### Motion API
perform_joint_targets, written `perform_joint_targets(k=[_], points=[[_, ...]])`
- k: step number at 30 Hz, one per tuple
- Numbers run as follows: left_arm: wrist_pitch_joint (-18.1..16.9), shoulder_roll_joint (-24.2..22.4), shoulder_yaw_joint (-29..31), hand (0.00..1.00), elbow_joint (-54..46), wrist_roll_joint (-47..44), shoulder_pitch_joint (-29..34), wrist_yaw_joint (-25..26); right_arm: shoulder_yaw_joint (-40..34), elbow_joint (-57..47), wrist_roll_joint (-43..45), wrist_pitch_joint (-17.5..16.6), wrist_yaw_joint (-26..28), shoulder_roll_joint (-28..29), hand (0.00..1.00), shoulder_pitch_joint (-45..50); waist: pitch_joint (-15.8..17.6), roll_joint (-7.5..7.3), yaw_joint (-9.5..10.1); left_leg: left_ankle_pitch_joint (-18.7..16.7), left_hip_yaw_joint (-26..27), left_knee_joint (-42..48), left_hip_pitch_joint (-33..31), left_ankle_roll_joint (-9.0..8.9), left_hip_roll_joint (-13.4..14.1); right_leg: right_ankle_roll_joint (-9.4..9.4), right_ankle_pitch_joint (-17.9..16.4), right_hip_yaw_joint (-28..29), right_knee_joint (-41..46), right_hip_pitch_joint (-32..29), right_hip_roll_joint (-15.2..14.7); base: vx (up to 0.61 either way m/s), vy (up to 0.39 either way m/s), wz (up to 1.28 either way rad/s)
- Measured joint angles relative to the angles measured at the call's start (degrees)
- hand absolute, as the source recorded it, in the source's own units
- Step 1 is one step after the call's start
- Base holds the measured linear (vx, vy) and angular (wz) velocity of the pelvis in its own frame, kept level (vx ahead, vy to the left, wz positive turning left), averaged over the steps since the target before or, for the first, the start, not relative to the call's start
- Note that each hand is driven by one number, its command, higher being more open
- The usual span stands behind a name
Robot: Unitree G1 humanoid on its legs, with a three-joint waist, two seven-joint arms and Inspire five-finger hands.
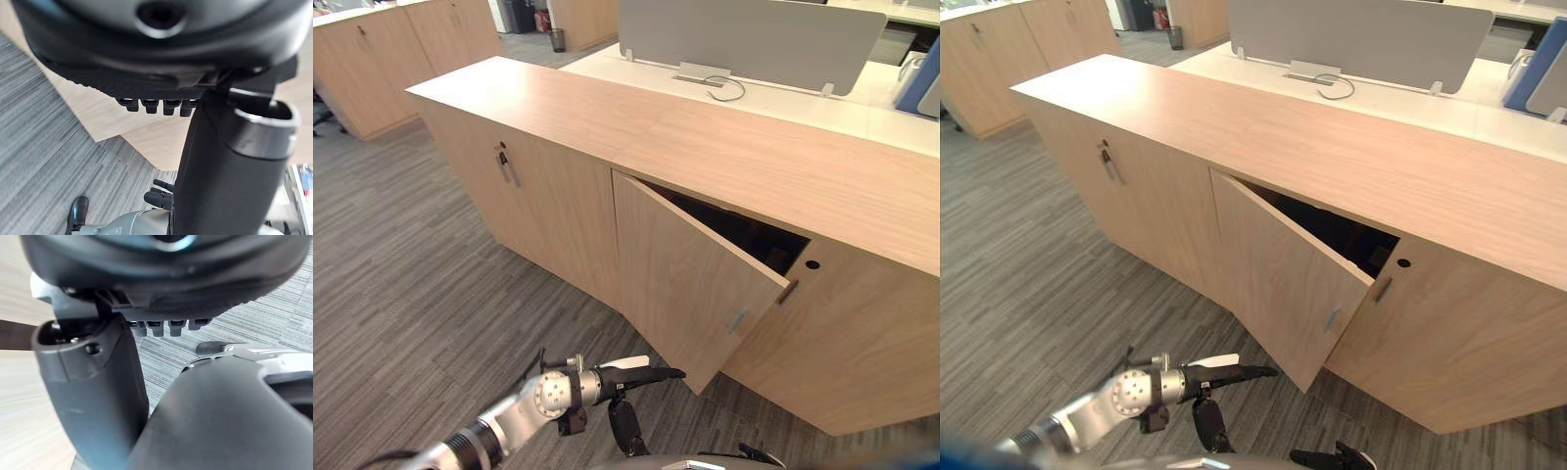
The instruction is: Walk over to the cabinet, pick up the folder, carry it to the office cabinet, place the folder inside the office cabinet, then close the office cabinet door
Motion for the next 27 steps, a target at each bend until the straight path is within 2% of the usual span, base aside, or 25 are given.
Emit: perform_joint_targets(k=[1, 2, 3, 4, 5, 6, 7, 8, 9, 11, 12, 13, 14, 15, 16, 17, 19, 20, 23, 26, 27], points=[[0.15, -2.35, 2.65, 1.00, 2.64, -0.22, 1.62, 0.77, 0.08, 0.10, -0.01, -0.01, 0.00, -0.05, 1.00, -0.36, 0.41, 0.15, 0.03, -0.21, 0.93, 0.01, 0.05, 0.09, 0.43, -0.06, 0.03, 0.50, 1.03, -1.02, 0.23, -0.08, -0.004, -0.81], [0.89, -7.08, 8.60, 1.00, 7.95, -1.48, 4.15, 2.70, 1.15, 0.17, -0.06, -0.04, 0.00, -0.50, 1.00, -1.36, 1.56, 0.70, 0.85, -0.47, 3.63, 0.01, 0.13, 0.14, 1.73, -0.59, 0.27, 0.40, 4.14, -3.64, 0.68, -0.11, -0.009, -1.14], [1.84, -11.25, 15.20, 1.00, 12.46, -4.12, 6.21, 4.53, 2.07, 0.03, -0.04, 0.13, -0.14, -0.76, 1.00, -2.39, 2.52, 0.62, 1.40, -0.63, 6.31, 0.02, 0.10, -0.03, 2.58, -1.12, 0.55, -2.29, 6.87, -6.09, 0.84, -0.09, -0.010, -1.14], [2.25, -13.06, 18.44, 1.00, 14.49, -5.10, 6.84, 5.14, 2.07, -0.46, -0.04, 0.12, -0.15, -0.61, 1.00, -2.35, 2.88, 0.25, 1.43, -0.79, 7.01, 0.05, 0.10, -0.08, 2.66, -1.36, 0.43, -5.04, 7.11, -6.38, 0.67, -0.10, -0.053, -0.86], [2.95, -16.29, 24.00, 1.00, 18.48, -6.46, 7.36, 7.88, 1.87, -0.96, 0.06, -0.03, -0.59, 0.03, 1.00, -1.79, 3.34, -0.44, 1.36, -1.08, 7.87, 0.41, 0.14, -0.18, 2.62, -1.39, 0.40, -9.46, 6.44, -6.10, 0.44, -0.05, -0.053, -0.41], [3.11, -17.59, 26.15, 1.00, 20.10, -6.93, 7.51, 9.66, 1.49, -1.05, 0.08, -0.04, -0.84, 0.25, 1.00, -1.60, 3.44, -0.65, 1.36, -1.44, 8.21, 0.84, 0.14, -0.27, 2.65, -0.93, 0.68, -9.29, 5.85, -5.86, 0.62, -0.07, -0.066, -0.40], [3.13, -20.06, 30.70, 1.00, 23.55, -6.61, 7.87, 13.69, 0.53, -1.02, 0.11, -0.03, -1.31, 0.57, 1.00, -1.44, 3.50, -0.79, 1.55, -2.49, 9.30, 2.36, 0.29, -0.43, 3.00, -0.15, 1.41, -8.37, 4.38, -4.98, 1.08, -0.04, -0.026, -0.48], [3.02, -21.82, 35.37, 1.00, 26.73, -4.86, 8.40, 17.36, -0.20, -0.87, 0.15, 0.00, -2.01, 0.69, 1.00, -1.22, 3.66, -0.89, 1.81, -5.03, 10.96, 5.97, 0.20, -1.00, 4.14, 0.33, 1.82, -7.24, 3.11, -3.80, 1.64, -0.03, -0.036, -0.54], [3.00, -22.41, 37.76, 1.00, 28.70, -4.39, 8.49, 18.63, -0.32, -0.75, 0.20, 0.00, -2.30, 0.66, 1.00, -0.92, 3.80, -0.75, 1.92, -7.06, 11.56, 8.96, -0.26, -1.61, 5.27, 0.19, 1.80, -6.79, 2.55, -3.06, 2.15, 0.01, -0.083, -0.61], [3.71, -23.45, 46.94, 1.00, 35.39, -7.02, 9.47, 23.07, -0.38, -0.84, 0.22, -0.08, -3.29, 0.00, 1.00, -0.22, 3.82, 1.37, 2.38, -14.86, 13.46, 24.63, -4.02, -3.08, 13.29, -0.42, 1.44, -6.52, 0.96, -1.50, 5.62, 0.05, -0.149, -0.73], [3.89, -23.21, 48.89, 1.00, 36.36, -7.59, 9.78, 23.80, -0.62, -0.85, 0.22, -0.07, -3.58, 0.18, 1.00, -0.17, 3.95, 1.64, 2.61, -15.54, 13.63, 28.83, -5.20, -3.26, 15.22, -0.64, 1.34, -5.63, 0.57, -1.34, 6.60, 0.10, -0.187, -0.86], [4.24, -22.69, 52.19, 1.00, 37.74, -9.73, 10.43, 25.47, -2.32, -0.75, 0.23, 0.01, -4.80, 0.84, 1.00, -0.17, 4.44, 1.57, 3.00, -14.86, 10.25, 41.17, -10.35, -1.95, 19.38, -2.14, 1.49, -3.16, 0.63, -1.35, 8.68, 0.11, -0.155, -0.81], [4.34, -22.50, 53.10, 1.00, 38.45, -11.34, 10.71, 25.96, -2.62, -0.50, 0.25, 0.15, -5.49, 1.01, 1.00, -0.35, 4.81, 1.29, 3.91, -14.88, 5.71, 45.80, -13.19, -1.12, 19.58, -2.67, 1.36, -1.35, 0.88, -1.05, 9.02, 0.12, -0.157, -0.88], [4.58, -22.90, 54.25, 1.00, 38.65, -12.71, 10.64, 25.96, -2.74, -0.47, 0.29, 0.18, -5.86, 0.87, 1.00, -0.42, 5.02, 1.11, 4.58, -15.71, 2.46, 45.39, -13.79, -2.33, 18.28, -2.99, 1.23, 0.05, 1.35, -1.06, 9.03, 0.13, -0.064, -0.99], [4.53, -23.65, 54.87, 1.00, 38.65, -14.42, 10.68, 26.42, -2.88, -0.42, 0.30, 0.23, -6.38, 0.66, 1.00, -1.11, 5.98, 1.44, 5.26, -16.93, -2.81, 42.23, -13.79, -3.90, 15.03, -3.07, 1.16, 2.42, 2.18, -1.06, 8.64, 0.15, -0.002, -1.06], [4.47, -24.49, 55.68, 1.00, 38.64, -16.02, 10.81, 26.89, -2.82, -0.27, 0.40, 0.28, -6.73, 0.64, 1.00, -1.71, 6.28, 1.40, 5.43, -17.39, -8.34, 37.56, -13.71, -4.25, 10.99, -3.06, 1.16, 4.47, 2.57, -1.08, 8.01, 0.14, 0.043, -1.05], [3.38, -25.84, 56.32, 1.00, 38.61, -16.93, 11.23, 28.20, -2.28, -0.31, 1.45, 0.00, -7.20, 0.20, 1.00, -1.96, 5.98, 2.08, 5.67, -16.49, -15.32, 29.65, -12.75, -4.99, 6.38, -2.48, 1.04, 6.91, 3.04, -1.71, 7.49, 0.13, 0.166, -0.91], [1.92, -27.47, 57.31, 1.00, 38.57, -16.91, 11.25, 29.44, -2.34, -0.31, 2.62, -0.31, -7.55, -0.18, 1.00, -1.96, 5.38, 3.34, 5.99, -12.23, -17.52, 25.19, -11.47, -2.20, 4.62, -1.39, 0.95, 9.31, 3.15, -2.15, 7.40, 0.15, 0.213, -0.79], [1.25, -28.72, 58.46, 1.00, 38.65, -16.95, 11.05, 29.59, -2.37, -0.48, 2.88, -0.60, -7.96, 0.95, 1.00, -0.99, 4.31, 1.47, 5.43, -10.88, -15.09, 20.39, -8.55, -0.77, 2.78, -0.29, 0.62, 9.63, 3.09, -1.97, 5.16, 0.12, 0.139, -0.32], [1.26, -28.58, 58.36, 1.00, 38.81, -16.96, 12.02, 28.52, -2.34, -0.64, 4.06, -0.76, -8.04, 1.78, 1.00, 0.48, 2.44, 0.27, 5.23, -7.71, -13.95, 13.10, -4.91, -0.03, 1.00, 0.54, 0.46, 9.62, 2.45, -1.99, 3.64, 0.12, 0.069, -0.14], [1.26, -28.55, 58.33, 1.00, 39.08, -16.97, 12.04, 28.19, -2.36, -0.63, 4.56, -0.81, -8.03, 1.79, 1.00, 0.66, 2.37, 0.47, 5.25, -7.22, -13.86, 12.01, -4.41, 0.12, 0.84, 0.59, 0.46, 9.61, 2.44, -1.98, 3.57, 0.09, 0.017, -0.02]])
